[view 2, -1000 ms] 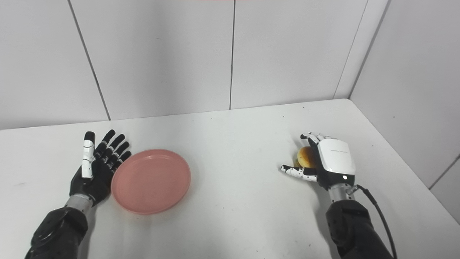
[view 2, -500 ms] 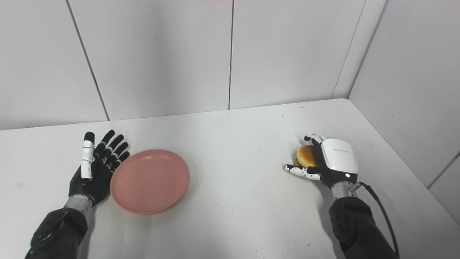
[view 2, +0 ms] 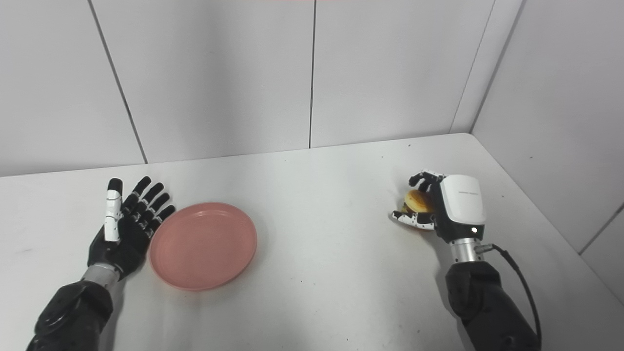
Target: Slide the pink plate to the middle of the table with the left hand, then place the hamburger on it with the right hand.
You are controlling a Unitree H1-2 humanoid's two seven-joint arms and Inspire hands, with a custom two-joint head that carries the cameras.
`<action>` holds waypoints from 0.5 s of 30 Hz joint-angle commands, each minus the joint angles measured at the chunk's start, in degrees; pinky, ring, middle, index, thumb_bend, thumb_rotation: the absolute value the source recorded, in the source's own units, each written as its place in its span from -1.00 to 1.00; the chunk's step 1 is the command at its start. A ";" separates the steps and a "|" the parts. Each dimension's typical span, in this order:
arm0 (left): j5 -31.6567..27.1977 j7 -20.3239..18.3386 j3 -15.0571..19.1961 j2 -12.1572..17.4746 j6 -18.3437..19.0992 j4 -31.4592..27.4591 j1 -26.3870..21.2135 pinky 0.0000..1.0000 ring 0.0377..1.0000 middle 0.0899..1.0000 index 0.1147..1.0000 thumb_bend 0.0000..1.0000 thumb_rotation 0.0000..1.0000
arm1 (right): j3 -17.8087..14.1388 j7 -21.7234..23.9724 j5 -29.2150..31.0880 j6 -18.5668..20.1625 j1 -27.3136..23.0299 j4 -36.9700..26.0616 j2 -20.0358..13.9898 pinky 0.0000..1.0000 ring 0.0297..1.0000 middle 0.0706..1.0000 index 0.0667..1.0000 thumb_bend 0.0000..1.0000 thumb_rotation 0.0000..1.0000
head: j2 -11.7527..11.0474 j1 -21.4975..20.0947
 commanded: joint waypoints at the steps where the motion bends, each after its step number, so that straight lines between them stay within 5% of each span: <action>1: 0.23 0.57 0.12 0.36 2.50 1.17 0.69 0.80 0.89 0.89 0.87 0.57 0.71 | 0.27 -1.87 0.96 -2.53 0.13 0.01 -0.43 -0.62 -0.55 -0.40 -0.14 0.03 -0.66 | 0.08 0.06; 15: 0.23 0.99 0.23 -0.19 2.72 0.95 0.82 0.82 0.89 0.88 0.84 0.58 0.70 | 0.02 0.17 2.77 -3.90 0.97 -4.57 -0.58 -0.60 -0.54 -0.40 -0.14 0.03 -0.66 | 0.12 0.59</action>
